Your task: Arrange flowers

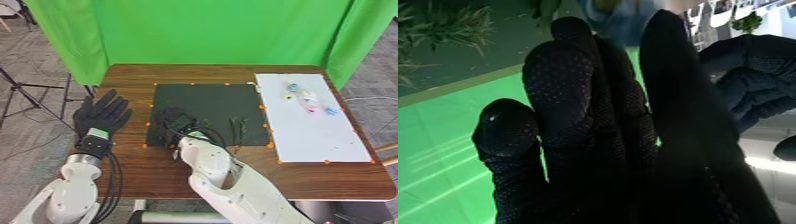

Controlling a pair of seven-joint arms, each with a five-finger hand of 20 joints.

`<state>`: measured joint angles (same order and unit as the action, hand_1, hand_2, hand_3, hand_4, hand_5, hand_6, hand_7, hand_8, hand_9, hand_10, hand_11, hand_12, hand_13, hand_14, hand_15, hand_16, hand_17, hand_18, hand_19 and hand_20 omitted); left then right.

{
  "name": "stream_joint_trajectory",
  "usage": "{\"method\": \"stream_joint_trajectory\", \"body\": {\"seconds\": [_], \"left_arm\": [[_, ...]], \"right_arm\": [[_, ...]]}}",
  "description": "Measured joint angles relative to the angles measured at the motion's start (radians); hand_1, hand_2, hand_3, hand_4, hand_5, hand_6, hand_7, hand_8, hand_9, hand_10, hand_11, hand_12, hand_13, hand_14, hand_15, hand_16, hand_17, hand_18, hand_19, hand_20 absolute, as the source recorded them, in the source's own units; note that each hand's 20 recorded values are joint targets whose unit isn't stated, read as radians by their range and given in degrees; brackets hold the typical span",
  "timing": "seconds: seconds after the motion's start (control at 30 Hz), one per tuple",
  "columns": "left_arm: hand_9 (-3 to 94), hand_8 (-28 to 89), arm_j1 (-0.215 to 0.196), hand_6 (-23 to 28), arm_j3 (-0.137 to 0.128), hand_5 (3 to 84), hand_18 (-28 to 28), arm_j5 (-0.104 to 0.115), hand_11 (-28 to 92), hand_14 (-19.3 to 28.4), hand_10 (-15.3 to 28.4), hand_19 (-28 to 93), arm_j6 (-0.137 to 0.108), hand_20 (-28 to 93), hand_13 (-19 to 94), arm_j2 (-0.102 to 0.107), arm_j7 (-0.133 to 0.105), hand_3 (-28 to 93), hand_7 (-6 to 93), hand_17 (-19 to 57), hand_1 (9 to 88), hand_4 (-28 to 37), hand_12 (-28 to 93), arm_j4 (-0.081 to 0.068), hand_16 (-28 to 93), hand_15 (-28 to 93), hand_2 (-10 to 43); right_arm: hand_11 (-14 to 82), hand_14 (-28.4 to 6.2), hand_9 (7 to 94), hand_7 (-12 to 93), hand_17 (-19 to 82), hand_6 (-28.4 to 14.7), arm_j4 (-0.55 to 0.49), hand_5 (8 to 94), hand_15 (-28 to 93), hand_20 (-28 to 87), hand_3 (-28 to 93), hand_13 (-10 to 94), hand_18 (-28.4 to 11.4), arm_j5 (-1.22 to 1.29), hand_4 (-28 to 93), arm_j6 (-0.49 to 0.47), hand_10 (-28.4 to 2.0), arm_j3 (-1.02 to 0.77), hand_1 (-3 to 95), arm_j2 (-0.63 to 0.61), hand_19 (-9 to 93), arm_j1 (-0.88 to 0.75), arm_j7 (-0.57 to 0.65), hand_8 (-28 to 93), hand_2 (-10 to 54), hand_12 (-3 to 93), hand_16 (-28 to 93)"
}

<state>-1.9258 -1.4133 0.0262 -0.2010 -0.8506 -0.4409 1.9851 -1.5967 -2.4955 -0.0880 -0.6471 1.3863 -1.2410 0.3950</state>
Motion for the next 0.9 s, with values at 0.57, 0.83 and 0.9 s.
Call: {"method": "stream_joint_trajectory", "body": {"seconds": [0.57, 0.83, 0.9], "left_arm": [[35.1, -8, -0.062, 7.5, -0.068, 42.9, 14.0, 0.008, 18, 16.1, 15.6, 38, 0.044, 9, 24, -0.011, -0.009, 69, 9.9, -6.6, 19.4, -28.3, 9, 0.014, -12, 37, 20.1], [34.5, -8, -0.132, 6.5, -0.127, 41.5, 13.2, 0.007, 17, 13.9, 13.4, 37, 0.062, 9, 25, -0.017, -0.024, 69, 9.5, -5.1, 19.4, -28.3, 9, 0.024, -10, 33, 19.1], [34.5, -8, -0.137, 6.4, -0.129, 41.4, 13.2, 0.006, 17, 13.6, 13.3, 37, 0.065, 9, 25, -0.016, -0.030, 70, 9.6, -5.0, 19.9, -28.3, 9, 0.024, -10, 33, 18.8]], "right_arm": [[20.0, -11.3, 58.8, 14, 44, -7.1, -0.206, 45.8, 65, 32, 66, 66, -20.1, 0.064, -19, -0.053, -18.1, -0.175, 44.0, -0.039, 93, -0.102, 0.017, -10, -9.5, 16.5, 28], [13.5, -12.4, 51.9, 13, 43, -7.4, -0.360, 45.4, 63, 29, 73, 65, -20.3, 0.124, -22, 0.000, -18.2, -0.386, 38.1, -0.122, 92, -0.221, 0.072, -10, -9.5, 14.8, 25], [11.8, -12.5, 48.3, 13, 42, -7.5, -0.370, 43.9, 62, 28, 75, 64, -20.3, 0.131, -23, 0.020, -17.3, -0.447, 38.2, -0.153, 92, -0.247, 0.105, -10, -9.5, 14.0, 24]]}}
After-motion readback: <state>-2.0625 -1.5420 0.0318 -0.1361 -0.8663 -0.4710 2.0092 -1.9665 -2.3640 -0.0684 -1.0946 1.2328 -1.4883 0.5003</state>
